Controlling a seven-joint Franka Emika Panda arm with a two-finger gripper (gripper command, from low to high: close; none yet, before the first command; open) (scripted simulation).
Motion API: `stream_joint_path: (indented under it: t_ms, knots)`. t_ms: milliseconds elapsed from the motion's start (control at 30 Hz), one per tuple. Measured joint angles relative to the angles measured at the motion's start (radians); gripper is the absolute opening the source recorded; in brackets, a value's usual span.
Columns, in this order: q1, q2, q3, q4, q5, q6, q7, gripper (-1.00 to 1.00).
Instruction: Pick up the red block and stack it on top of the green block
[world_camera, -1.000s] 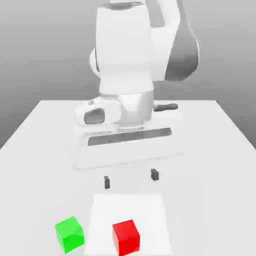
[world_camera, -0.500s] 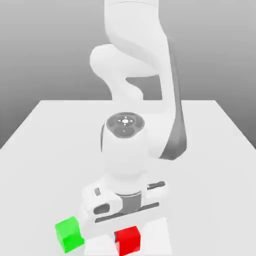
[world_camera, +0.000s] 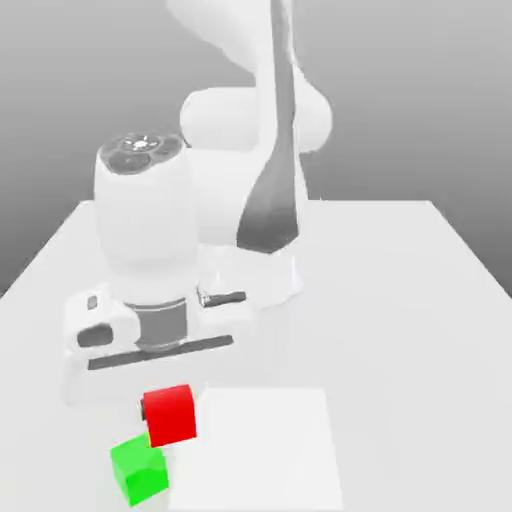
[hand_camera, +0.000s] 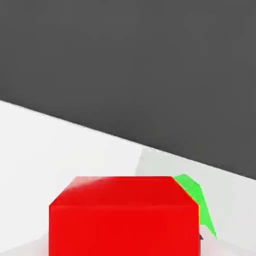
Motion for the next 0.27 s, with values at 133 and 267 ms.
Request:
stream_joint_path:
  t_ms: [133, 267]
  knots:
    - [-0.029, 0.12, 0.026, 0.006, 0.058, 0.111, -0.053, -1.0]
    - [-0.034, 0.14, 0.032, 0.007, 0.067, 0.129, -0.06, 1.0]
